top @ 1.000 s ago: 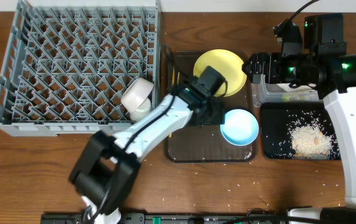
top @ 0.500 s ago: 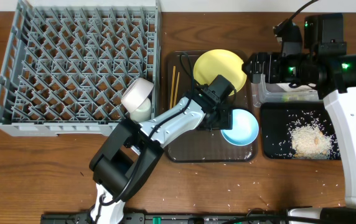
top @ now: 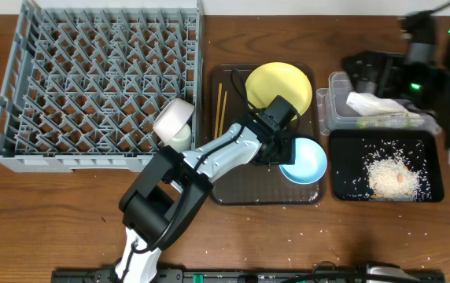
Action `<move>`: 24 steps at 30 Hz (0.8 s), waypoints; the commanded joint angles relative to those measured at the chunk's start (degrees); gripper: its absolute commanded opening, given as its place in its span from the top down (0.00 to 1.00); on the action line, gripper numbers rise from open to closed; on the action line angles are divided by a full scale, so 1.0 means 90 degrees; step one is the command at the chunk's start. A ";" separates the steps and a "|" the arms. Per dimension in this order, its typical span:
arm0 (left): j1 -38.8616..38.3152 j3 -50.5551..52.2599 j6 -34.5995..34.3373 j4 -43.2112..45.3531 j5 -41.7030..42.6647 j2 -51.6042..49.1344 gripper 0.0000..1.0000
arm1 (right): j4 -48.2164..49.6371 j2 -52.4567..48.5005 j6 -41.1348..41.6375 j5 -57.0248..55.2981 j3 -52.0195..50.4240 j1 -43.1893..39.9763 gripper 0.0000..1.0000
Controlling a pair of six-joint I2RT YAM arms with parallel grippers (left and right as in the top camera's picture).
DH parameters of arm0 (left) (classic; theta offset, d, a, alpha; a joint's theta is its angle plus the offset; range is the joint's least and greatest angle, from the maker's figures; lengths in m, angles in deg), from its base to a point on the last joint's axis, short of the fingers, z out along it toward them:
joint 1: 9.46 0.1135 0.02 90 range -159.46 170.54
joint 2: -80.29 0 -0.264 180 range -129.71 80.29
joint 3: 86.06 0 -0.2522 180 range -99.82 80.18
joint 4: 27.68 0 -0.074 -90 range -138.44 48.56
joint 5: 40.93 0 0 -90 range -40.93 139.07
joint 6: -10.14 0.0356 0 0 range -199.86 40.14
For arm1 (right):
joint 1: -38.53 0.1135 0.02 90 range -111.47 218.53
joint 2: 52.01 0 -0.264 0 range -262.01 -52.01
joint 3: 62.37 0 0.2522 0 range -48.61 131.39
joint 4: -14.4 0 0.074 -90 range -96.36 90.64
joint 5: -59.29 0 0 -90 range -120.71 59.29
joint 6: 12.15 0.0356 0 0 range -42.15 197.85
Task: Sort waste into correct bins and load items into the dishwasher
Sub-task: 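Carry the blue bowl left and set it into the dish rack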
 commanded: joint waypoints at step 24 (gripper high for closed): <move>0.0267 -0.0087 0.0658 -0.0068 -0.0362 0.0896 0.93 | -0.0716 0.0622 0.0090 0.0073 0.0087 -0.0389 0.01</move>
